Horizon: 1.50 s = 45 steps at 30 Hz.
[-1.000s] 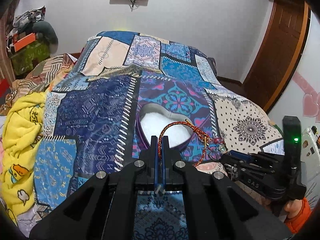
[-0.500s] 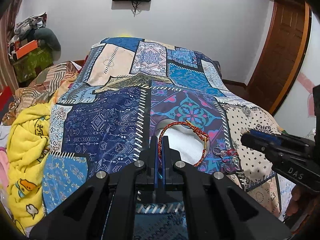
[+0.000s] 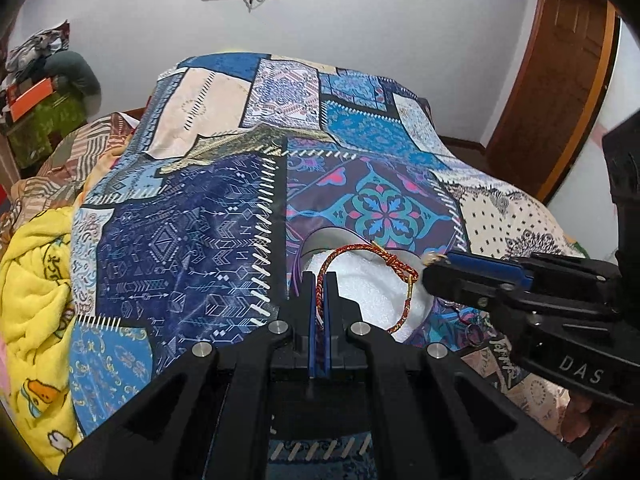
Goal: Organize jewelry
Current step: 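Lower the bracelet into the heart tin with left tool while right tool drops the ring, then withdraw both open tools from the tin toward the loose rings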
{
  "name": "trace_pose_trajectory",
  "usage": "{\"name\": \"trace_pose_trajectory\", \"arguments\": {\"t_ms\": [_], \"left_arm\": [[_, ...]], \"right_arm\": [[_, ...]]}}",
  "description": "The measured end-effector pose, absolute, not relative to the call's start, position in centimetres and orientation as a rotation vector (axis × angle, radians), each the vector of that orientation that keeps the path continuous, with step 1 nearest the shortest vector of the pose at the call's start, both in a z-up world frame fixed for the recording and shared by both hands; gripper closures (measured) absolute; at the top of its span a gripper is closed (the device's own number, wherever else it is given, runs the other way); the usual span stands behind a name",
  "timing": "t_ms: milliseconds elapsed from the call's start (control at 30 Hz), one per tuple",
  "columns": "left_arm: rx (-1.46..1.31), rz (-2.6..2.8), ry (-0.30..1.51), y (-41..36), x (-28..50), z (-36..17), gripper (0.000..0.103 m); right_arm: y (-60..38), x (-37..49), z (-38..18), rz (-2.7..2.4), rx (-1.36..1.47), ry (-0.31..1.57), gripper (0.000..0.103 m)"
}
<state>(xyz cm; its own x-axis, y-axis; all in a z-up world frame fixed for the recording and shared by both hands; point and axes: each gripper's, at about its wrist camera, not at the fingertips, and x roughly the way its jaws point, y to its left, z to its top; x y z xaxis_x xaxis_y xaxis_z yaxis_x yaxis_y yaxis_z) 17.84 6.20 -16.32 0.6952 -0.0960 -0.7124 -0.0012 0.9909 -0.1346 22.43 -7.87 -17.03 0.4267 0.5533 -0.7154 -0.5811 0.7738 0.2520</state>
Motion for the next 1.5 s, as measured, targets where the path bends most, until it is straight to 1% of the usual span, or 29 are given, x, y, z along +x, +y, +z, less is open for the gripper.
{"name": "trace_pose_trajectory", "arguments": {"t_ms": [233, 500, 700, 833, 867, 933, 1000, 1300, 1367, 1433, 1500], "left_arm": [[-0.126, -0.067, 0.802, 6.2, 18.7, -16.9, 0.102], [-0.106, -0.047, 0.783, 6.5, 18.6, -16.3, 0.101], [-0.101, -0.029, 0.777, 6.9, 18.2, -15.9, 0.099], [-0.103, -0.015, 0.776, 7.2, 17.7, -15.5, 0.092], [-0.103, -0.012, 0.774, 7.2, 17.5, -15.4, 0.091], [-0.107, -0.006, 0.770, 7.3, 17.1, -15.0, 0.090], [-0.107, 0.000, 0.767, 7.4, 16.8, -14.6, 0.090], [-0.087, -0.007, 0.735, 5.8, 14.8, -12.3, 0.089], [-0.083, -0.013, 0.731, 5.2, 14.5, -11.9, 0.088], [-0.078, -0.021, 0.725, 4.4, 14.2, -11.4, 0.082], [-0.073, -0.032, 0.719, 3.6, 13.9, -11.0, 0.080]], "right_arm": [[-6.9, 22.8, -17.6, 0.735, -0.064, 0.900, 0.086], [-6.4, 23.2, -18.4, 0.738, -0.094, 0.922, 0.086], [-6.4, 23.4, -18.5, 0.725, -0.100, 0.939, 0.085], [-6.6, 23.2, -18.1, 0.717, -0.100, 0.943, 0.082], [-6.7, 23.0, -17.9, 0.713, -0.103, 0.938, 0.081], [-7.0, 22.6, -17.4, 0.707, -0.109, 0.925, 0.073], [-7.3, 22.3, -16.9, 0.701, -0.111, 0.907, 0.070], [-10.1, 20.5, -14.2, 0.659, -0.105, 0.835, 0.070], [-10.9, 20.4, -13.8, 0.644, -0.099, 0.826, 0.070], [-11.9, 20.2, -13.4, 0.628, -0.088, 0.818, 0.070], [-13.0, 20.1, -13.0, 0.612, -0.078, 0.812, 0.070]]}}
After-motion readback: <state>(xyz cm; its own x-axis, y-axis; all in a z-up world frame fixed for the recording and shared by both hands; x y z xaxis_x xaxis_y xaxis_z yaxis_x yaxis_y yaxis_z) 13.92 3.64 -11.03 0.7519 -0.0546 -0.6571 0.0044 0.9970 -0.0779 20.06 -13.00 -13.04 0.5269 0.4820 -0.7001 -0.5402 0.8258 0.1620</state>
